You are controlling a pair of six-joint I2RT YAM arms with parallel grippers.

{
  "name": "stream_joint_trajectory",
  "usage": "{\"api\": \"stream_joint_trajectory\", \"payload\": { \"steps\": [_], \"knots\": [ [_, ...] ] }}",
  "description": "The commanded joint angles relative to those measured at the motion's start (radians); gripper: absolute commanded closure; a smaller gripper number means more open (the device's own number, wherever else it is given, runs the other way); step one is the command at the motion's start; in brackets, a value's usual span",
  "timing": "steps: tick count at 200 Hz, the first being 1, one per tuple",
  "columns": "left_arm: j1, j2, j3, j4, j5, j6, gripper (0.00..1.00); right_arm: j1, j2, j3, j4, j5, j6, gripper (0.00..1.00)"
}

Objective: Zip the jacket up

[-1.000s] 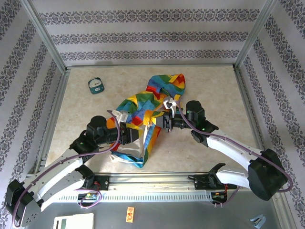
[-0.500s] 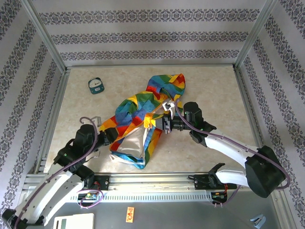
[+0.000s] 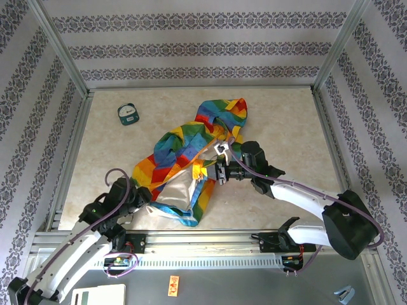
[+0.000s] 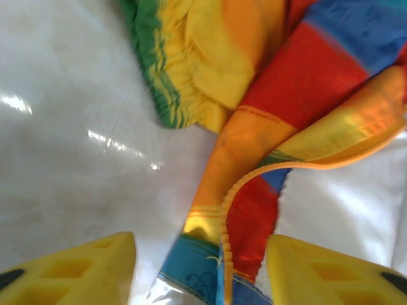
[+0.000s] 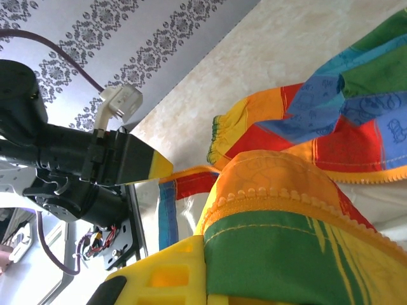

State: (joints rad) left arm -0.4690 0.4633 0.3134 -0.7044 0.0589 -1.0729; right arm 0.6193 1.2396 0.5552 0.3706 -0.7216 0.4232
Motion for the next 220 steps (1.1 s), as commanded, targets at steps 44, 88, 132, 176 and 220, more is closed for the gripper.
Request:
{"api": "stream_joint_trajectory", "payload": {
  "steps": [44,88,132,176,220],
  "knots": [
    [-0.01,0.095,0.109,0.15,0.032,0.166,1.0,-0.051,-0.087,-0.051,-0.049,-0.005,0.04,1.0],
    [-0.285,0.451,0.361,0.217,-0.143,0.376,1.0,-0.085,-0.224,-0.13,-0.157,-0.05,0.087,1.0],
    [-0.578,0.924,0.613,0.327,-0.173,0.453,1.0,-0.131,-0.451,-0.272,-0.288,-0.042,0.14,1.0],
    [-0.627,0.991,0.608,0.345,-0.143,0.405,0.67,-0.147,-0.617,-0.357,-0.373,-0.039,0.106,1.0],
    [-0.615,0.815,0.539,0.343,-0.192,0.342,0.48,-0.15,-0.656,-0.358,-0.444,-0.025,0.054,1.0]
  ]
}}
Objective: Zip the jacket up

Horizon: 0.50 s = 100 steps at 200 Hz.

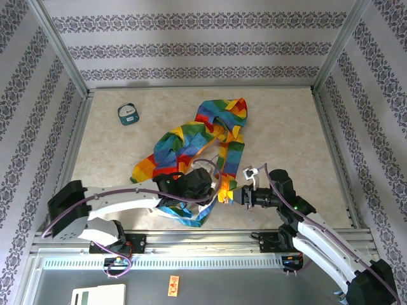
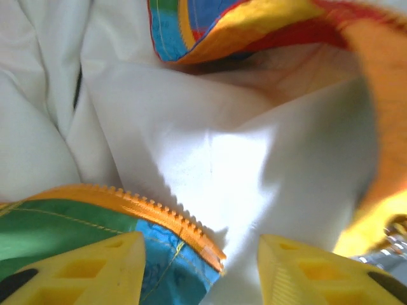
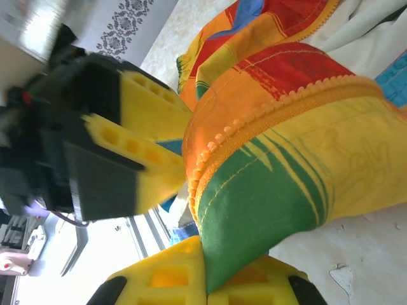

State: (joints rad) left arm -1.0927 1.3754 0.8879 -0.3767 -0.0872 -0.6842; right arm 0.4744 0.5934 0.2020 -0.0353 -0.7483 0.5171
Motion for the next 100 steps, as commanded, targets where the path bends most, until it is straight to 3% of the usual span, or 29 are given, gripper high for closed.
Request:
{"api": "stream_joint_trajectory", "payload": {
  "steps": [1,22,71,84,100],
  "knots": [
    [0.009,-0.101,-0.038,0.016,-0.047,-0.049,0.48,-0.006,-0.009,-0.004,-0.037,0.002,-0.04,1.0],
    [0.026,-0.168,-0.069,0.03,-0.058,-0.134,0.51,-0.005,0.009,-0.004,-0.031,-0.002,-0.044,1.0],
    [0.03,-0.185,-0.141,0.131,-0.056,-0.517,0.67,0.0,0.019,-0.003,-0.031,-0.004,-0.049,1.0],
    [0.017,-0.149,-0.093,0.046,-0.08,-0.586,0.67,0.0,0.016,-0.002,-0.032,-0.002,-0.049,1.0],
    [-0.002,-0.093,0.008,-0.159,-0.148,-0.626,0.58,0.0,0.016,0.0,-0.034,0.0,-0.052,1.0]
  ]
}}
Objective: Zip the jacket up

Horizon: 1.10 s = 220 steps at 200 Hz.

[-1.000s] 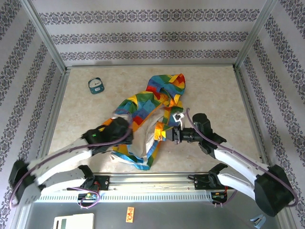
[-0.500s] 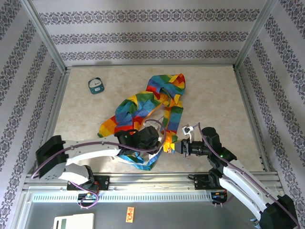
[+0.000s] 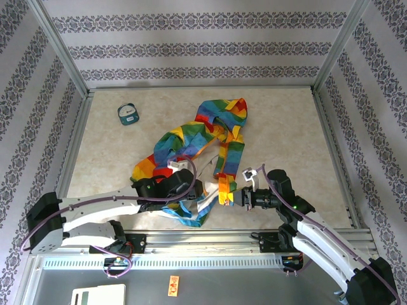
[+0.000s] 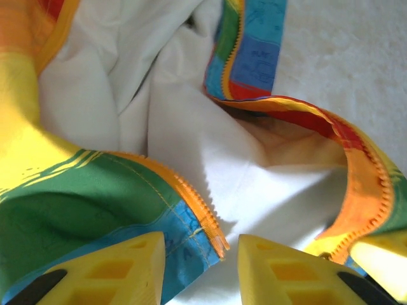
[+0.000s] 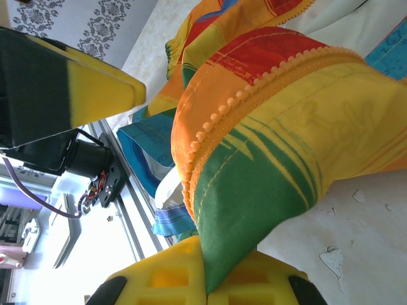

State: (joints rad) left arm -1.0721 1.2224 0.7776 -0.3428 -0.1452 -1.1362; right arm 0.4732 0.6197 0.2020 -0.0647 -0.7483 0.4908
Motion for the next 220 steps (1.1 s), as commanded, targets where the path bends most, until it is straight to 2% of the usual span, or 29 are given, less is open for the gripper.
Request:
{"api": "stream_joint_trajectory", "payload": {
  "steps": [1,41,63,78,106,114,120,125,137,145,188,205,220],
  "knots": [
    [-0.024,0.064,0.125,-0.208,-0.094,-0.172,0.57,0.001,-0.01,0.001,-0.005,0.0,-0.026,1.0],
    [-0.043,0.135,0.293,-0.537,-0.211,-0.012,0.41,0.002,-0.009,0.005,-0.01,0.006,-0.03,1.0],
    [-0.05,0.152,0.295,-0.631,-0.215,0.03,0.34,0.002,-0.015,0.008,-0.021,0.013,-0.028,1.0],
    [-0.051,0.146,0.223,-0.592,-0.167,0.038,0.3,0.002,-0.021,0.01,-0.028,0.022,-0.027,1.0],
    [-0.046,0.138,0.058,-0.329,-0.083,0.075,0.3,0.002,-0.029,0.019,-0.045,0.027,-0.02,1.0],
    [-0.035,0.145,0.027,-0.256,-0.063,0.093,0.34,0.002,-0.03,0.025,-0.059,0.029,-0.019,1.0],
    [-0.024,0.147,0.011,-0.216,-0.053,0.102,0.42,0.002,-0.032,0.031,-0.072,0.034,-0.017,1.0],
    [-0.013,0.143,0.0,-0.192,-0.048,0.118,0.52,0.002,-0.033,0.035,-0.08,0.038,-0.016,1.0],
    [0.005,0.116,-0.004,-0.194,-0.086,0.161,0.85,0.002,-0.031,0.041,-0.089,0.044,-0.011,1.0],
    [0.012,0.087,0.002,-0.223,-0.125,0.206,1.0,0.002,-0.026,0.049,-0.093,0.044,-0.01,1.0],
    [0.074,-0.106,0.072,-0.479,-0.251,0.523,1.0,0.001,0.053,0.116,-0.12,0.046,-0.053,1.0],
    [0.074,-0.109,0.076,-0.561,-0.26,0.558,1.0,0.001,0.093,0.135,-0.112,0.041,-0.067,1.0],
    [0.074,-0.095,0.029,-0.564,-0.225,0.522,1.0,0.001,0.126,0.135,-0.1,0.04,-0.076,1.0]
  ]
}}
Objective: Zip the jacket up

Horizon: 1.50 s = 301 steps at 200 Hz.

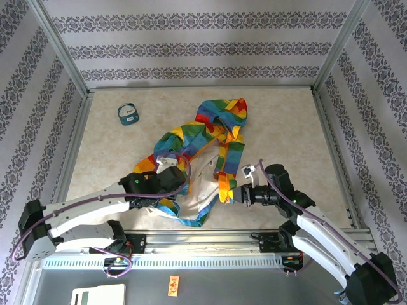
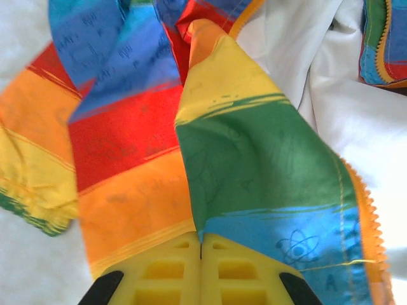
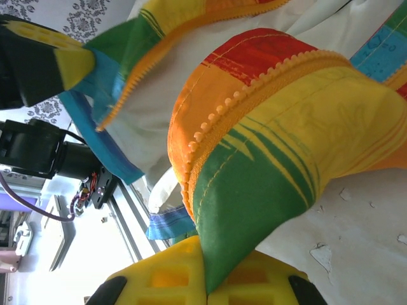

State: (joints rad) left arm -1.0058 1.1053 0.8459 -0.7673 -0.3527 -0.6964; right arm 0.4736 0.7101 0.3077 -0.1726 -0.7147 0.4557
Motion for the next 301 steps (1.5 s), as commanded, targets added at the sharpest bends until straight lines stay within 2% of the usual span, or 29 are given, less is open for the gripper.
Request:
{"api": "stream_joint_trajectory", "payload": {
  "steps": [1,35,55,68,78,91,104,123,140,157,183,205,251,301],
  "knots": [
    [0.007,0.024,-0.044,-0.137,-0.014,0.077,1.0,0.0,0.037,0.03,0.009,0.006,-0.041,1.0],
    [0.009,0.043,-0.2,-0.048,0.059,-0.107,1.0,0.005,0.072,0.071,0.022,0.001,-0.046,1.0],
    [0.009,0.017,-0.237,-0.021,0.079,-0.161,0.65,0.011,0.088,0.078,0.024,-0.011,-0.048,1.0],
    [0.012,-0.033,-0.229,-0.04,0.078,-0.167,0.5,0.016,0.102,0.086,0.021,-0.024,-0.054,1.0],
    [0.015,-0.091,-0.216,-0.069,0.069,-0.169,0.46,0.022,0.111,0.093,0.018,-0.028,-0.059,1.0],
    [0.022,-0.178,-0.196,-0.101,0.063,-0.173,0.46,0.032,0.12,0.1,0.021,-0.029,-0.063,1.0],
    [0.029,-0.269,-0.187,-0.099,0.077,-0.168,0.5,0.039,0.132,0.109,0.026,-0.028,-0.066,1.0],
    [0.032,-0.379,-0.199,-0.044,0.11,-0.176,0.6,0.053,0.149,0.122,0.031,-0.027,-0.072,1.0],
    [0.033,-0.418,-0.217,0.031,0.146,-0.191,0.61,0.073,0.165,0.137,0.034,-0.025,-0.079,1.0],
    [0.033,-0.382,-0.225,0.089,0.185,-0.202,0.6,0.099,0.183,0.151,0.038,-0.019,-0.083,1.0],
    [0.033,-0.248,-0.213,0.144,0.222,-0.203,0.5,0.139,0.222,0.167,0.045,-0.007,-0.093,1.0],
    [0.048,-0.15,-0.221,0.198,0.255,-0.209,0.48,0.162,0.252,0.184,0.048,0.003,-0.1,1.0],
    [0.098,-0.097,-0.302,0.402,0.365,-0.227,0.55,0.171,0.275,0.189,0.059,0.012,-0.101,1.0],
    [0.121,-0.096,-0.343,0.45,0.405,-0.236,0.61,0.172,0.283,0.185,0.065,0.014,-0.101,1.0]
  ]
}}
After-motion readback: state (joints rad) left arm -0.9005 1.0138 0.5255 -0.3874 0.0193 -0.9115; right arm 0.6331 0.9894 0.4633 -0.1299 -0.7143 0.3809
